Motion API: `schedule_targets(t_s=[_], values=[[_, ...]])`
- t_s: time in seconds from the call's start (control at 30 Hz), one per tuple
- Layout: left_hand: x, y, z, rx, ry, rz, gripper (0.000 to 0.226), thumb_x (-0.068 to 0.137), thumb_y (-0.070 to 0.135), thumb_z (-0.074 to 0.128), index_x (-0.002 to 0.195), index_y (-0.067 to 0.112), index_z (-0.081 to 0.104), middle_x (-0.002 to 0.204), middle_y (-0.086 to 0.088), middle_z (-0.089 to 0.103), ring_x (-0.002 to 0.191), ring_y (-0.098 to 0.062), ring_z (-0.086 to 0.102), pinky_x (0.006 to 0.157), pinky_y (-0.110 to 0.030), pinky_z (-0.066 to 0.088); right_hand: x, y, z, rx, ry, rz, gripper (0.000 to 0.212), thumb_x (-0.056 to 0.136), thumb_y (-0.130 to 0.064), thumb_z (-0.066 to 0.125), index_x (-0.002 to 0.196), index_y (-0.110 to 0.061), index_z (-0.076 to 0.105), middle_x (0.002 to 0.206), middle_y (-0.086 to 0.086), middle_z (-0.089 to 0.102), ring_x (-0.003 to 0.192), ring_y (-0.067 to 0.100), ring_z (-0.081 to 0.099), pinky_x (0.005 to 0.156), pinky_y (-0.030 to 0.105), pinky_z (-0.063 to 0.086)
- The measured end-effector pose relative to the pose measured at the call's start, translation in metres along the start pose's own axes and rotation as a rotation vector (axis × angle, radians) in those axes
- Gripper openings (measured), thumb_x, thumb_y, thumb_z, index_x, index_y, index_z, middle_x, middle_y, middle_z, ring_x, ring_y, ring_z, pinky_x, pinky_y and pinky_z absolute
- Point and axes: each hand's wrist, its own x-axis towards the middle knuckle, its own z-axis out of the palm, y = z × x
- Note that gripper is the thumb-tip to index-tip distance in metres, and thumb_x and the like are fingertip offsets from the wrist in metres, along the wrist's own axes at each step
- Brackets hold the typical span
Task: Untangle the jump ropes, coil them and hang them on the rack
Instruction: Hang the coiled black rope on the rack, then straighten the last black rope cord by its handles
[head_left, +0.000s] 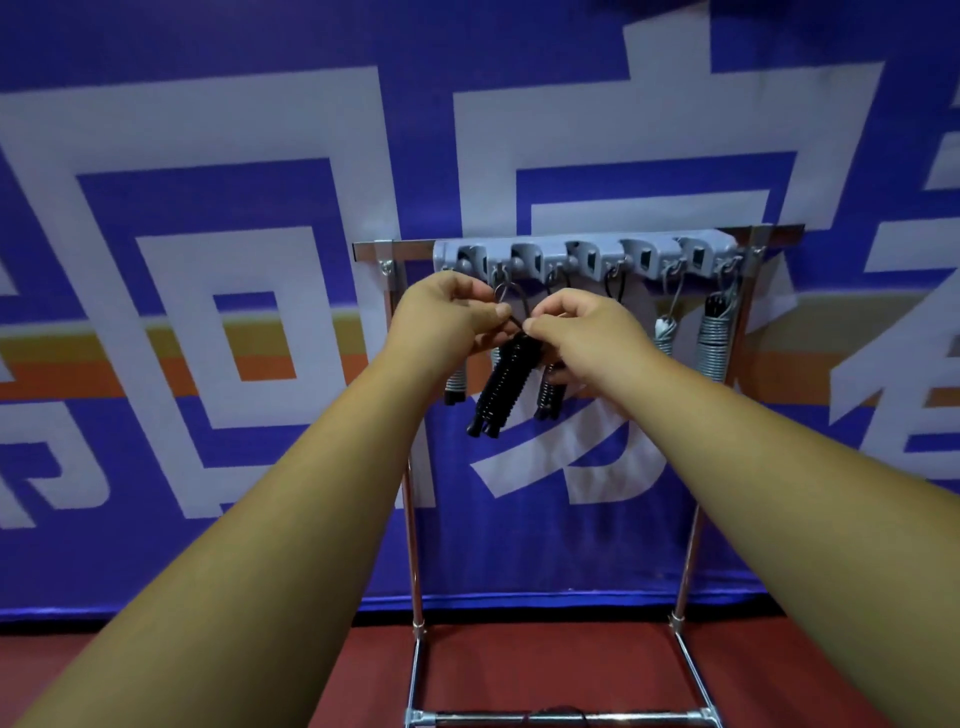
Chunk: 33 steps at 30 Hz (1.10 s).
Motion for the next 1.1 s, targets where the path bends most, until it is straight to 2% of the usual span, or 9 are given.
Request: schedule_targets(t_s=[0.13, 0.27, 0.4, 0.5, 0.67, 0.77, 0.9, 1.03, 1.1], values=[[0.028, 0.007, 0.008, 0.046, 0.077, 0.025, 0.024, 0.094, -0.007, 0.071, 0.113, -0.001, 0.057, 0.097, -0.024, 0.073, 0.079, -0.028, 0.076, 0.074, -0.036, 0.066, 0.027, -0.009, 0.006, -0.021, 0.049, -0.01, 0.01, 0.095, -0.021, 0.071, 0.086, -0.024, 0.075, 0.081, 0.003, 0.076, 0.065, 0.02, 0.076, 0.062, 0.037, 0.065], [0.065, 0.002, 0.014, 0.092, 0.169, 0.057, 0.02, 0.094, -0.003, 0.073, 0.111, 0.001, 0.062, 0.094, -0.024, 0.075, 0.077, -0.029, 0.077, 0.074, -0.038, 0.067, 0.06, -0.013, 0.013, -0.003, 0.069, 0.033, 0.007, 0.096, -0.023, 0.071, 0.09, -0.025, 0.074, 0.091, 0.007, 0.077, 0.077, 0.023, 0.076, 0.072, 0.046, 0.068], [0.098, -0.009, 0.017, 0.138, 0.242, 0.039, 0.016, 0.095, -0.001, 0.073, 0.103, 0.009, 0.065, 0.091, -0.018, 0.076, 0.076, -0.026, 0.08, 0.069, -0.035, 0.067, 0.093, -0.006, 0.022, 0.01, 0.101, 0.078, 0.004, 0.095, -0.023, 0.071, 0.097, -0.021, 0.075, 0.097, 0.007, 0.077, 0.088, 0.024, 0.077, 0.066, 0.037, 0.067], [0.116, -0.021, 0.021, 0.178, 0.275, 0.035, 0.019, 0.095, -0.003, 0.071, 0.1, 0.014, 0.063, 0.091, -0.016, 0.074, 0.068, -0.022, 0.078, 0.067, -0.038, 0.067, 0.11, 0.001, 0.029, 0.004, 0.116, 0.136, 0.005, 0.095, -0.022, 0.07, 0.098, -0.021, 0.074, 0.097, 0.008, 0.075, 0.086, 0.025, 0.076, 0.061, 0.035, 0.065], [0.128, -0.042, 0.023, 0.238, 0.266, 0.049, 0.021, 0.096, -0.001, 0.069, 0.1, 0.019, 0.062, 0.091, -0.012, 0.074, 0.067, -0.017, 0.078, 0.066, -0.035, 0.066, 0.124, 0.018, 0.037, -0.017, 0.129, 0.159, 0.005, 0.09, -0.02, 0.069, 0.087, -0.024, 0.072, 0.097, 0.01, 0.076, 0.083, 0.029, 0.077, 0.059, 0.038, 0.065], [0.125, -0.052, 0.021, 0.273, 0.266, 0.05, 0.021, 0.096, -0.001, 0.066, 0.101, 0.019, 0.064, 0.094, -0.01, 0.075, 0.067, -0.014, 0.077, 0.066, -0.034, 0.066, 0.122, 0.028, 0.038, -0.036, 0.132, 0.15, 0.004, 0.09, -0.022, 0.072, 0.088, -0.025, 0.074, 0.096, 0.008, 0.077, 0.084, 0.028, 0.078, 0.066, 0.045, 0.068], [0.109, -0.064, 0.017, 0.248, 0.262, 0.058, 0.022, 0.093, 0.0, 0.06, 0.1, 0.02, 0.062, 0.096, -0.01, 0.075, 0.07, -0.014, 0.078, 0.069, -0.037, 0.066, 0.111, 0.043, 0.036, 0.006, 0.183, 0.105, 0.006, 0.093, -0.027, 0.074, 0.096, -0.022, 0.072, 0.094, 0.006, 0.077, 0.083, 0.023, 0.079, 0.069, 0.044, 0.068], [0.079, -0.088, 0.017, 0.246, 0.224, 0.018, 0.018, 0.093, 0.004, 0.058, 0.103, 0.019, 0.063, 0.097, -0.01, 0.074, 0.071, -0.015, 0.076, 0.064, -0.033, 0.063, 0.092, 0.073, 0.043, 0.056, 0.162, 0.155, 0.015, 0.098, -0.018, 0.062, 0.092, -0.005, 0.068, 0.1, 0.022, 0.077, 0.078, 0.026, 0.08, 0.076, 0.049, 0.068], [0.063, -0.111, 0.016, 0.255, 0.19, -0.004, 0.019, 0.092, 0.004, 0.059, 0.104, 0.017, 0.064, 0.093, -0.01, 0.075, 0.069, -0.015, 0.075, 0.063, -0.034, 0.063, 0.08, 0.098, 0.049, 0.091, 0.119, 0.252, 0.015, 0.101, -0.013, 0.055, 0.095, -0.01, 0.068, 0.099, 0.018, 0.078, 0.077, 0.025, 0.078, 0.073, 0.043, 0.066]])
